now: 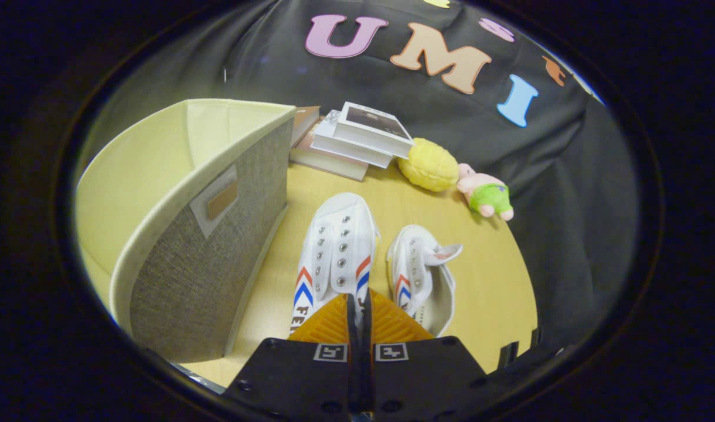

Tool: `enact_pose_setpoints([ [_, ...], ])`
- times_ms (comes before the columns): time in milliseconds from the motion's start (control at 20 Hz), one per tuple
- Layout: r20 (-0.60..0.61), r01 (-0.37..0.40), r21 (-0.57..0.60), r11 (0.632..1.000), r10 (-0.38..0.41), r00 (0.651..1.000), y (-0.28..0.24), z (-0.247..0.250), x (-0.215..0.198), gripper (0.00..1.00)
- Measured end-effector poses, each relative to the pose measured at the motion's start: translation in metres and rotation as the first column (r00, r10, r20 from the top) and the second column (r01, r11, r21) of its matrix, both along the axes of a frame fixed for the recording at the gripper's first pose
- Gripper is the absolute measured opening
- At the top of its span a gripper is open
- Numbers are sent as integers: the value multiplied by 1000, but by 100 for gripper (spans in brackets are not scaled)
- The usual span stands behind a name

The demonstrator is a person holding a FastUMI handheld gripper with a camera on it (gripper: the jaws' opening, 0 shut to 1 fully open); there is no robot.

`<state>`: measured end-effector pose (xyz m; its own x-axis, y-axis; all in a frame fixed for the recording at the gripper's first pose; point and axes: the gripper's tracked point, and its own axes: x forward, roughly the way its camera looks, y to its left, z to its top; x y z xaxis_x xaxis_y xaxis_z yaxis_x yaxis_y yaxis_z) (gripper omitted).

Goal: Open the storage box then place both shoes into the box .Put the left shoe in first, then the right shoe, with the right side of both shoes facing outward in a uniform manner.

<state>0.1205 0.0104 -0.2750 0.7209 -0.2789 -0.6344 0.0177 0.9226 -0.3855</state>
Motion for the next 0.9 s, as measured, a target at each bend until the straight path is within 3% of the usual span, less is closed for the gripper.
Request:
enact_pose_setpoints([
  [400,108,55,-138,989,-40,993,-8,100,2,3],
  [650,203,75,-75,994,-59,977,31,160,11,3],
  [900,237,2,77,997,-20,971,110,182,10,3],
])
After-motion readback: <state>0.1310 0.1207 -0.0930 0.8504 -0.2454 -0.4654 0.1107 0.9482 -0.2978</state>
